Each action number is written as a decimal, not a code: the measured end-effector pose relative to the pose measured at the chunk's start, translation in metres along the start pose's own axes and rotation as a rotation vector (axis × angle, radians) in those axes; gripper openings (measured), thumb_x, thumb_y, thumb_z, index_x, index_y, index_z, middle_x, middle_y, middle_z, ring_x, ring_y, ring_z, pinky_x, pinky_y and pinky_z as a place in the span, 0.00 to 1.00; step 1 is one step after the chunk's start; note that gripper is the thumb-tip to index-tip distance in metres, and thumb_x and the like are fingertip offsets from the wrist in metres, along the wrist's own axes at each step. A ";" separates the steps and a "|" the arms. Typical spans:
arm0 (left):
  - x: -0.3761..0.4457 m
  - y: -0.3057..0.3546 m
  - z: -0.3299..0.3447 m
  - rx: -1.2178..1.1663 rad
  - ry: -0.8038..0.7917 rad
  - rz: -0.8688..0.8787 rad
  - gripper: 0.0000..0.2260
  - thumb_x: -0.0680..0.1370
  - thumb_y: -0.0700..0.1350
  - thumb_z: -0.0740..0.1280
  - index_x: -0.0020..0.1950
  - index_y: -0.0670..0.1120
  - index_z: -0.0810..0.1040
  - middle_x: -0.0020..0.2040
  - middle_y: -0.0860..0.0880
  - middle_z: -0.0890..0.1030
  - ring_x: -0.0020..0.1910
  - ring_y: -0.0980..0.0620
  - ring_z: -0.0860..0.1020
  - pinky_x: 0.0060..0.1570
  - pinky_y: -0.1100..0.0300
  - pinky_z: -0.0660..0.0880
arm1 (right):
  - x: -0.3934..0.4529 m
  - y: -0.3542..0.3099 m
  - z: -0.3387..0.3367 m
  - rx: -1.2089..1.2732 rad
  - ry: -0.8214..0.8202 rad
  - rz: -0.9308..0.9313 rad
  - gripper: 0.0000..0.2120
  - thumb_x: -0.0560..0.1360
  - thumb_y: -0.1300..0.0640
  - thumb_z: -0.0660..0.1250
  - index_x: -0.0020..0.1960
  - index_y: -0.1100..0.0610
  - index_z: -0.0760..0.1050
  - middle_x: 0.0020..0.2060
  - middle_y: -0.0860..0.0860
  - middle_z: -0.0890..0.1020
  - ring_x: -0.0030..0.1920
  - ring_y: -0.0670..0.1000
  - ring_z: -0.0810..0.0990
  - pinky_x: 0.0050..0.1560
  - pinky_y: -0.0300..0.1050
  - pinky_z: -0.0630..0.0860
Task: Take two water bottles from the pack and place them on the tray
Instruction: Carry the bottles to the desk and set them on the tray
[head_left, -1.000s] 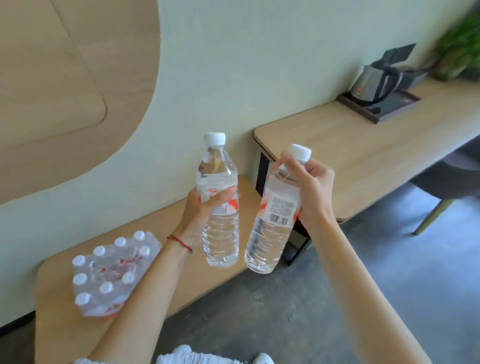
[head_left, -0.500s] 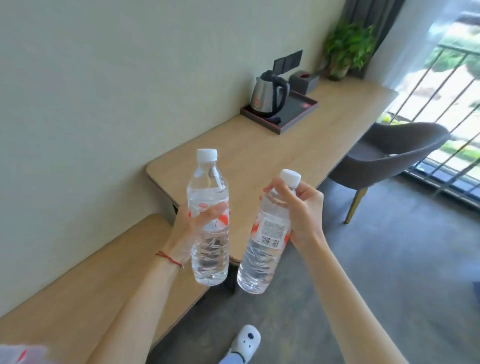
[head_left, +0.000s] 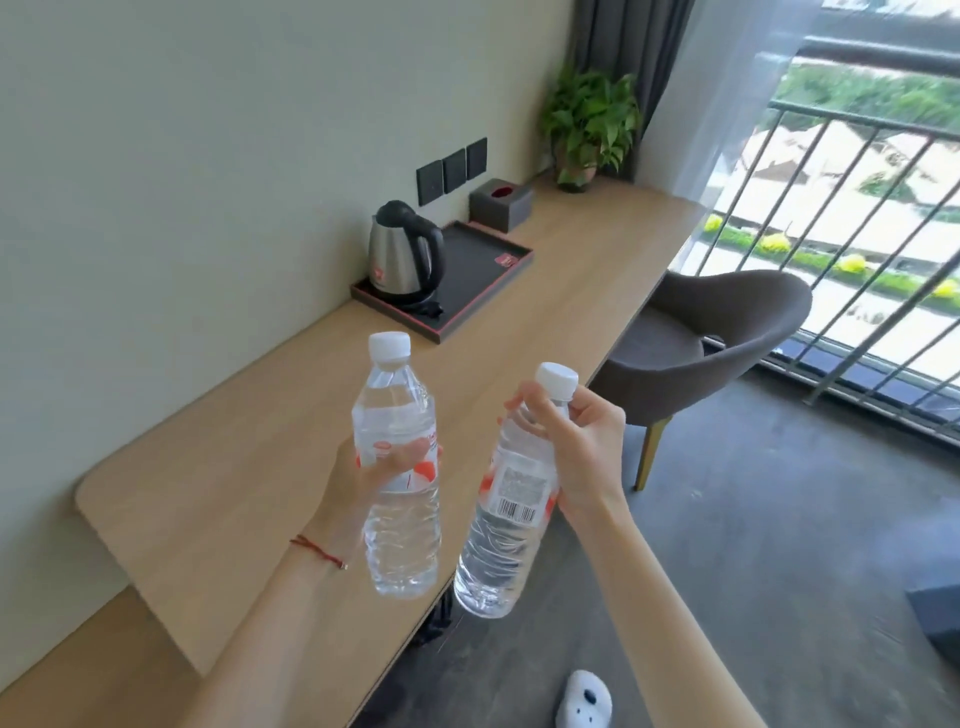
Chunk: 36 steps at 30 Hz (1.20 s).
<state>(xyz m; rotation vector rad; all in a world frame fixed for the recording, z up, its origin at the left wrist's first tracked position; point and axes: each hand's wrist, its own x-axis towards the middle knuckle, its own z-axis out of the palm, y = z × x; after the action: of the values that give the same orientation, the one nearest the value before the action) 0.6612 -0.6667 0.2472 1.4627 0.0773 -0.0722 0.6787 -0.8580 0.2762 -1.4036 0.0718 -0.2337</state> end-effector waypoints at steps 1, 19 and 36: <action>0.014 -0.003 0.014 -0.004 0.003 0.004 0.24 0.55 0.62 0.77 0.45 0.51 0.83 0.42 0.44 0.85 0.43 0.43 0.82 0.51 0.42 0.77 | 0.017 0.002 -0.010 0.000 -0.007 0.006 0.06 0.67 0.52 0.74 0.34 0.54 0.83 0.31 0.50 0.85 0.37 0.55 0.83 0.48 0.61 0.81; 0.222 -0.013 0.178 -0.048 0.267 0.026 0.14 0.59 0.54 0.74 0.42 0.53 0.84 0.38 0.50 0.86 0.40 0.49 0.83 0.45 0.52 0.79 | 0.309 0.014 -0.108 -0.028 -0.268 0.036 0.08 0.65 0.47 0.74 0.33 0.52 0.83 0.30 0.48 0.85 0.36 0.55 0.83 0.45 0.55 0.81; 0.408 -0.023 0.217 -0.130 0.465 -0.054 0.21 0.59 0.51 0.77 0.50 0.50 0.80 0.42 0.51 0.84 0.44 0.51 0.82 0.46 0.58 0.77 | 0.536 0.056 -0.081 -0.080 -0.607 0.109 0.06 0.67 0.53 0.72 0.34 0.55 0.82 0.28 0.49 0.83 0.32 0.49 0.81 0.33 0.42 0.79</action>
<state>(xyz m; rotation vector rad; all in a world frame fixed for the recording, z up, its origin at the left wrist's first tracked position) 1.0672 -0.8852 0.2085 1.3235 0.4917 0.2268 1.1927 -1.0377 0.2550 -1.4934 -0.3462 0.2931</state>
